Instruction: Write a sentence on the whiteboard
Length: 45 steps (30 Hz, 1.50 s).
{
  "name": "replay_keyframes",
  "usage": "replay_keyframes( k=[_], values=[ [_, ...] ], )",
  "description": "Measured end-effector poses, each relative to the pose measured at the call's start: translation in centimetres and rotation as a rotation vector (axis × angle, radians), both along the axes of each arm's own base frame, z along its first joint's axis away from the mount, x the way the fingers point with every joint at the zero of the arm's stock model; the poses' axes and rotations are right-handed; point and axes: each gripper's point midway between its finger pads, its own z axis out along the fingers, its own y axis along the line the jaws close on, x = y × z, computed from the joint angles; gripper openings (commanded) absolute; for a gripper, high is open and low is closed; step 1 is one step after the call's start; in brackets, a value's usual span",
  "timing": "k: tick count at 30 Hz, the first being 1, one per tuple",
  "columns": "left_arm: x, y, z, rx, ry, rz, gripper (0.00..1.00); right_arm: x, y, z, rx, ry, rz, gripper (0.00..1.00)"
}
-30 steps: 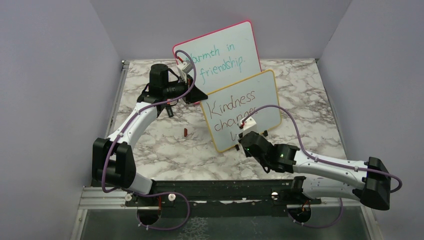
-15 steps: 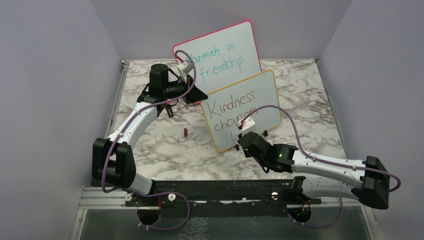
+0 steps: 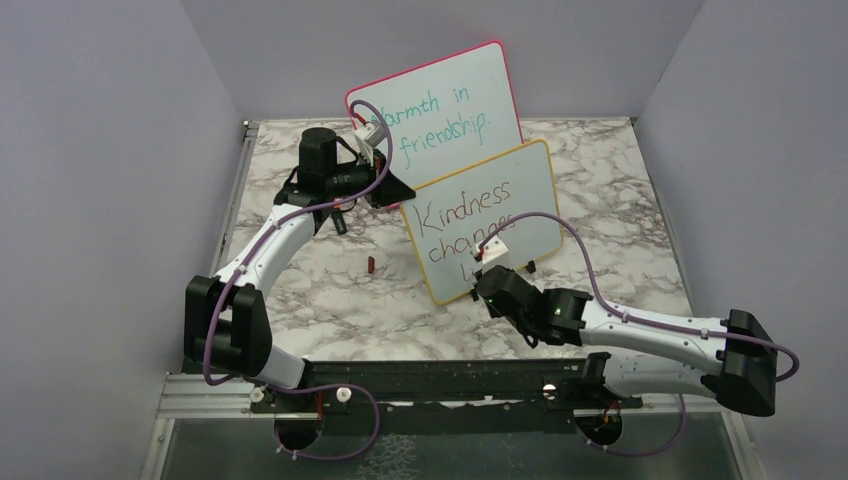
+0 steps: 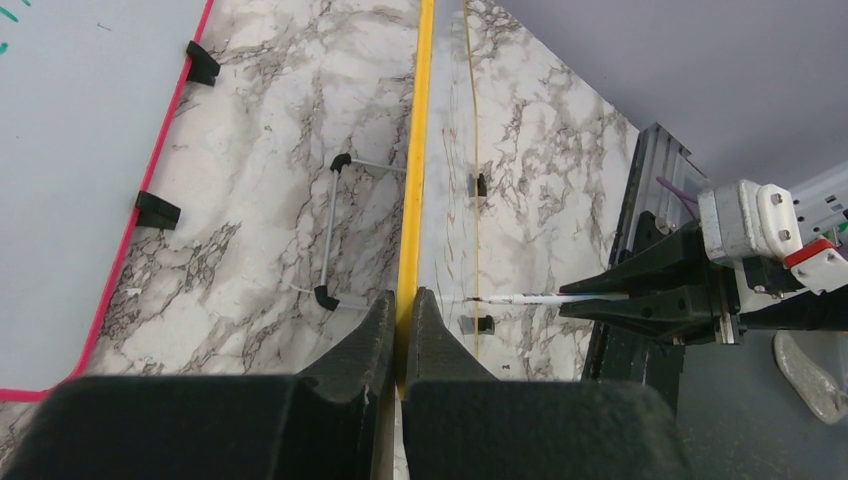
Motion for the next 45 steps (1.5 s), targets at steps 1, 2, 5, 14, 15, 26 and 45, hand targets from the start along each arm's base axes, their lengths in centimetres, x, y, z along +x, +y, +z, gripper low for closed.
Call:
replay_keyframes(
  k=[1,2,5,14,15,26,45],
  values=[
    [0.0,0.0,0.0,0.000,0.000,0.000,0.00,-0.1,-0.1,-0.1,-0.004,0.005,0.000,0.01],
    [0.0,0.0,0.0,0.000,0.000,0.000,0.00,-0.1,-0.1,-0.3,-0.008,0.010,0.001,0.01],
    [0.0,0.0,0.0,0.000,-0.001,-0.001,0.00,-0.3,-0.1,-0.5,-0.013,0.019,0.003,0.01],
    [0.0,0.0,0.0,0.000,-0.001,-0.001,0.00,-0.5,-0.3,-0.7,-0.017,0.030,0.004,0.01],
    [0.0,0.0,0.0,0.000,-0.001,-0.001,0.00,-0.5,-0.3,-0.5,-0.014,0.029,0.004,0.01],
    [0.0,0.0,0.0,0.000,-0.001,-0.001,0.00,0.0,-0.8,1.8,0.048,-0.035,-0.028,0.01],
    [0.0,0.0,0.0,0.000,-0.001,-0.001,0.00,0.4,-0.4,0.6,0.028,-0.026,-0.041,0.01]
  ],
)
